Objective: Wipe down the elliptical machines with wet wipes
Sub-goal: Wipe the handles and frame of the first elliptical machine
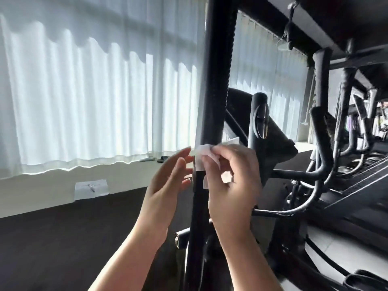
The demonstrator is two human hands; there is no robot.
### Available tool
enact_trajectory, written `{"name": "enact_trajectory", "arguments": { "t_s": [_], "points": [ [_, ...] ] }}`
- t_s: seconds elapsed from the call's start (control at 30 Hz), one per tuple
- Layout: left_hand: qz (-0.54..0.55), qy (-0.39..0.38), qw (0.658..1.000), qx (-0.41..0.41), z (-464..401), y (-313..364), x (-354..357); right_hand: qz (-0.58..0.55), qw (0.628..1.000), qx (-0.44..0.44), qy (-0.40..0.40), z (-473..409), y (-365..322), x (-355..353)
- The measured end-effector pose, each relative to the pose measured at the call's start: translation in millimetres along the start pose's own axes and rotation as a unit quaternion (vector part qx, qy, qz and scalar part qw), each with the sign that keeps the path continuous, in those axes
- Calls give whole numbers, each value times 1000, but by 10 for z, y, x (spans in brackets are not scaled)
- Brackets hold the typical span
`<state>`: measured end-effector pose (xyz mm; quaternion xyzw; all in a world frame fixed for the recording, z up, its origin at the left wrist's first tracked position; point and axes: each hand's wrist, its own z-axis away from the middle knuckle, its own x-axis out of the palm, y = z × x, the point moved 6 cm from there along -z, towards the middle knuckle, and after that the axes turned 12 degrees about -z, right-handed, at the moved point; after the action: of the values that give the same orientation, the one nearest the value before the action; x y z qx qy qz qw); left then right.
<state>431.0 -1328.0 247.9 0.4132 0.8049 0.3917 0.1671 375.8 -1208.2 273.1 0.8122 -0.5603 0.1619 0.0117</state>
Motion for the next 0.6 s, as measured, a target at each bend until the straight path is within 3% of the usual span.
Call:
{"name": "enact_trajectory", "arguments": {
  "t_s": [0.17,0.33,0.47,0.6],
  "points": [
    [45,-25,999,-14,-95,85,112,79,990,-107,-53,-419,-140,145],
    [68,-23,996,-52,-112,-8,91,70,982,-82,-157,192,-58,-2],
    [98,-28,991,-85,-149,-95,37,86,983,-50,-156,251,-17,17],
    [121,-61,987,-85,-156,-104,26,139,973,-106,-151,-155,-144,210]
  ]
}}
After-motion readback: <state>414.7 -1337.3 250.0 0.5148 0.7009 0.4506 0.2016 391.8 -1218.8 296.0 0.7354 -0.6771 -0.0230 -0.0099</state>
